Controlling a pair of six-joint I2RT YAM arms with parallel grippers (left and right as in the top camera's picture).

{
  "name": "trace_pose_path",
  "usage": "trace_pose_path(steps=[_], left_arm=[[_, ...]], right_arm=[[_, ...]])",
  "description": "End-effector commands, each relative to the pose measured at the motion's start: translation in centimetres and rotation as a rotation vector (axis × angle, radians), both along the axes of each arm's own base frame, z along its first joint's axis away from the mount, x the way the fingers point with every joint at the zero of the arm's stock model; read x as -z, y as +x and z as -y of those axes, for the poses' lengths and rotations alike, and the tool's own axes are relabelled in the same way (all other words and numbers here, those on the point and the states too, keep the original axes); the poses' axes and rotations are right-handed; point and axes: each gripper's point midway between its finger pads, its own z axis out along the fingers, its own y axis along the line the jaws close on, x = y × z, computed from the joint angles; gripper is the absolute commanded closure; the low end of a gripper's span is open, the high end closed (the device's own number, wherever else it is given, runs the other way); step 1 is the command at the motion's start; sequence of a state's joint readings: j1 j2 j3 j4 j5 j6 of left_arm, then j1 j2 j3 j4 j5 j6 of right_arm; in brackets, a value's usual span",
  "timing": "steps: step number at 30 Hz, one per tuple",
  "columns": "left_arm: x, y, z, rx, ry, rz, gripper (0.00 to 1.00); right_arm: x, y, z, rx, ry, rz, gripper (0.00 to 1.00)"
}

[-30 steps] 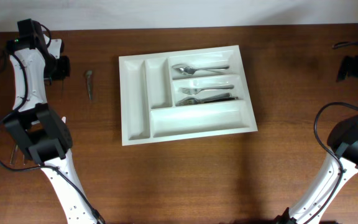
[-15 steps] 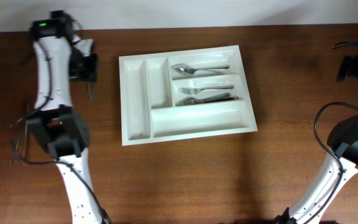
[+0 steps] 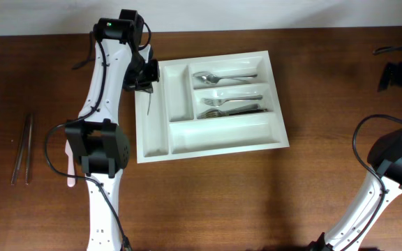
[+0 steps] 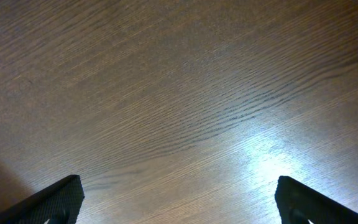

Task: Pack container
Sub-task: 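Carry the spoon with the left gripper into the tray's left compartment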

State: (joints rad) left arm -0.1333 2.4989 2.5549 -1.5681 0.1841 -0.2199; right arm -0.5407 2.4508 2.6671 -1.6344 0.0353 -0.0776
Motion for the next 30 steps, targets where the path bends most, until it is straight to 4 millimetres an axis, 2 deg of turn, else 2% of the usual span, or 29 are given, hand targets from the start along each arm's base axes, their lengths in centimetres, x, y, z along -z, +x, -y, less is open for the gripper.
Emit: trace_pose_path(steps=[1,8,11,19,23,26,30], left_arm=[[-0.2,0.5,-0.3,-0.091,-0.006,0.001,0.98],[-0.2,1.1,-0.5,-0.118,-0.003,0.022,0.98],[-0.2,1.2,-0.5,-0.117,-0.004,0.026,0.92],[-0.1,1.2,-1.1,-0.119,0.034,0.03,0.9],[-0.1,1.4,-1.2,-0.066,0.04,0.048,0.75],[-0.2,1.7,-1.6,-0.033,0.047,0.065,0.5],[-0.1,2.2,-3.6,-0.059,0.099,0.081,0.39]], right_arm=[[-0.1,0.1,-0.3,0.003,0.005,0.004,0.01],[-0.1,0.1,-0.3,0.003,0.005,0.004,0.01],[-0.1,0.1,-0.3,0.003,0.005,0.004,0.02],[-0.1,0.1,-0.3,0.003,0.005,0.004,0.01],[-0.1,0.1,-0.3,0.003,0.005,0.004,0.01],[-0.1,0.1,-0.3,0.003,0.005,0.004,0.0],[-0.1,0.1,-0.3,0.003,0.005,0.004,0.01]])
